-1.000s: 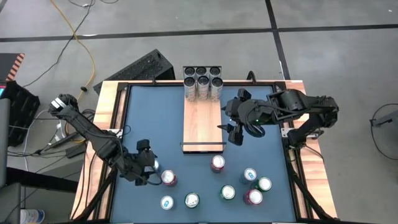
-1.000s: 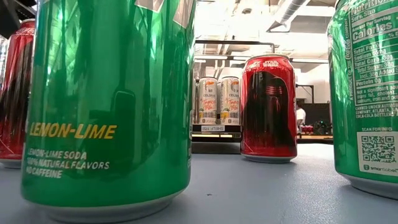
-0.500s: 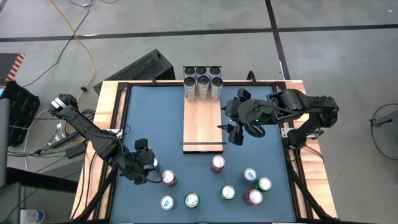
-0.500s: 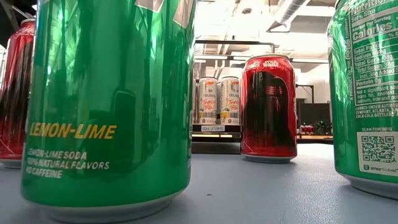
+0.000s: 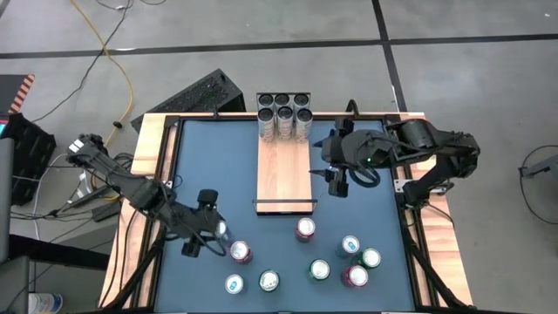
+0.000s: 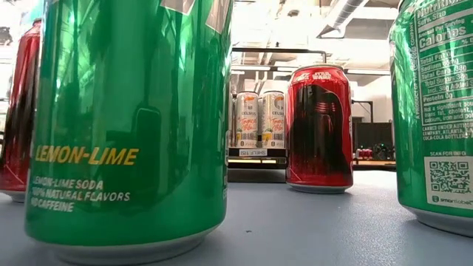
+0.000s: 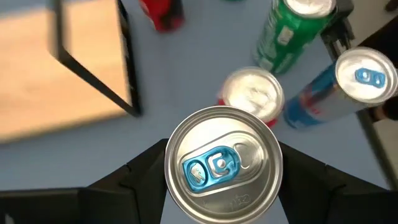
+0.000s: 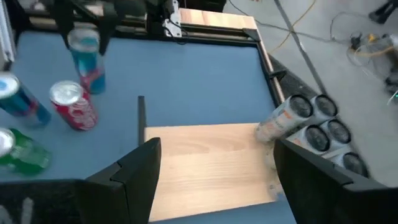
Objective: Place canned beverage on shelf
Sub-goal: Put the top left blue soda can on the shelf
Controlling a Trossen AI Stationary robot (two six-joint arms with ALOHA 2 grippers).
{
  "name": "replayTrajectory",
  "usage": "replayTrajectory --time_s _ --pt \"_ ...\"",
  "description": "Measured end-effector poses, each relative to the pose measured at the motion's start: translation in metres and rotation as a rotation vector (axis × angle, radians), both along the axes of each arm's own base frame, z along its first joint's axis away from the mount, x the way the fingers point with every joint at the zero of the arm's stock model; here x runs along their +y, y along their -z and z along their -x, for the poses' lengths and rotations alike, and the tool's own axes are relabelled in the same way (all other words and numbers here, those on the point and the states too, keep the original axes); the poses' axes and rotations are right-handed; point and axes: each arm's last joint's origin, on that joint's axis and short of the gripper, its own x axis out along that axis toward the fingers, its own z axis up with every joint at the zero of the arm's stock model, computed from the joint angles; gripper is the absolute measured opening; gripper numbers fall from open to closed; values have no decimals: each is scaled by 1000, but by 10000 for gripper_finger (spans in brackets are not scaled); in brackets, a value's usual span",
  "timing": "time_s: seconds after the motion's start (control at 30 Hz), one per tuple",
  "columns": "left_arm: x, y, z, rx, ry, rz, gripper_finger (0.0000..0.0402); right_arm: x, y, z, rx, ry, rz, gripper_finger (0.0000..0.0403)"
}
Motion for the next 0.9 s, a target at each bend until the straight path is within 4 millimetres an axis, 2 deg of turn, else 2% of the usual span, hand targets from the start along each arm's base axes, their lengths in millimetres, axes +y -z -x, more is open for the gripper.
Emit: replayTrajectory --time_s 0.13,0.3,0.47,0.6,0.73,0.9 --pt "14 -30 -4 -60 58 -99 225 -13 -9 11 -19 -62 4 296" --pt "35 -73 -6 -160 58 -171 225 -32 -25 38 -84 -84 -65 296" --pt "54 -123 -6 -352 103 -256 225 -41 -42 49 -214 -256 -107 296" --pt "65 -155 -11 -445 150 -303 225 -53 -50 43 -309 -337 -171 296" --pt "70 -178 -18 -517 226 -332 225 -61 -40 19 -285 -398 -254 296" --pt "70 -186 -29 -497 335 -411 225 -60 -29 -14 -296 -559 -386 296"
